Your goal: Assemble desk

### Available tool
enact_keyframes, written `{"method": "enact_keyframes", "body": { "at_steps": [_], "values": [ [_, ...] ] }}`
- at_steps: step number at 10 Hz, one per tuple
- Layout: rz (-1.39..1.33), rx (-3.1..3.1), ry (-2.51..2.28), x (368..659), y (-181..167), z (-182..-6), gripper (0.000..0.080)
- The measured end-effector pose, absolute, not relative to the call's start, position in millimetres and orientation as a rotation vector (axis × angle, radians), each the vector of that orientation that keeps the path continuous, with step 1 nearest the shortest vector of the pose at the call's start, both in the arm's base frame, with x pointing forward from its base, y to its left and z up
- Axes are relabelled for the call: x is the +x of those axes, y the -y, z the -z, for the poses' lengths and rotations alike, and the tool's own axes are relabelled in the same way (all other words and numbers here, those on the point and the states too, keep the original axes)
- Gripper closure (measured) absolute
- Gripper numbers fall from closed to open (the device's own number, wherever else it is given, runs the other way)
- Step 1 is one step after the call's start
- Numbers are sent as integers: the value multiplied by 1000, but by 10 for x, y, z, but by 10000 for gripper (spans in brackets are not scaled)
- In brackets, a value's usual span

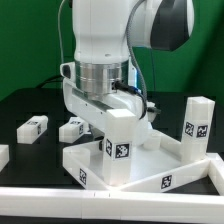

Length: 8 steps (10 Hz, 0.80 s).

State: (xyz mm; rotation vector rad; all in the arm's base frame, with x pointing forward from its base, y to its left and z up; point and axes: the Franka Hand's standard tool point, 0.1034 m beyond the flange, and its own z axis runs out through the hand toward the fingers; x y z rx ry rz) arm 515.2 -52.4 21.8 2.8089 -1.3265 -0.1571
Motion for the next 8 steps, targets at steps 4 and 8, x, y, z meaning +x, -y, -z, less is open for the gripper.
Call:
{"method": "enact_keyframes", "body": {
  "at_steps": [4,8],
  "values": [
    [160,2971,947,5152,551,-218,727],
    [159,3050,578,5173,524,-215,734]
  ]
}}
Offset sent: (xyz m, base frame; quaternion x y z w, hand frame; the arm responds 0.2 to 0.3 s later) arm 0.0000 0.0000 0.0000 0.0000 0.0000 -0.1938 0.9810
